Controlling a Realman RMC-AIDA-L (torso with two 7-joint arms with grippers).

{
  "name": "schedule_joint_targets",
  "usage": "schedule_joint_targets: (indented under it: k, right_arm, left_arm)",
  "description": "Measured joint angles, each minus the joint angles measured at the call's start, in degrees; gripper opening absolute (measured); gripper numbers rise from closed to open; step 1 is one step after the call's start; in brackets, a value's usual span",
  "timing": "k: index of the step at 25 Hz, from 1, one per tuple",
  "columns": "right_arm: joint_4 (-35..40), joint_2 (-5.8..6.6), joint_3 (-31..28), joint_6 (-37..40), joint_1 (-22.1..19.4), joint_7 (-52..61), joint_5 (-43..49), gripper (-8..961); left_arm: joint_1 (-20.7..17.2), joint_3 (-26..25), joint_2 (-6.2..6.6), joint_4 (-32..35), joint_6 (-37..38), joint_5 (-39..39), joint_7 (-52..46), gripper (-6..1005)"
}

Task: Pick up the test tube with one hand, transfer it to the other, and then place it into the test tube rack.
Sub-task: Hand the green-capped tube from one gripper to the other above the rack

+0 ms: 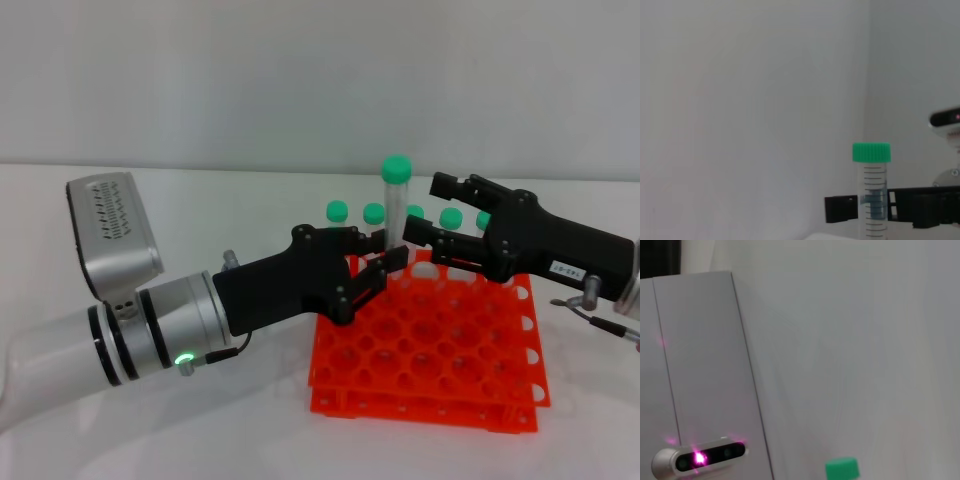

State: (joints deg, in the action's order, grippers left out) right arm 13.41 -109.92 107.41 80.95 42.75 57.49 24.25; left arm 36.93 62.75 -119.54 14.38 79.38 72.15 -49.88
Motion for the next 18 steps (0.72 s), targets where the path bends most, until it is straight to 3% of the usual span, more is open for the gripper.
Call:
schedule_joint_targets:
  k: [16,18]
  right_arm:
    - [2.1,-1.32,0.1,-2.9,0.5,0.4,1.8,830]
    - [2.2,-1.53,0.1,-3.4,0.5,0.4,2.1,732]
  left_arm:
    - [0.7,2.4,0.06,-1.3,-2.6,0.3,-0.4,195]
    - [0.7,2.7,0.08,-1.3,-2.6,0.3,-0.4,195]
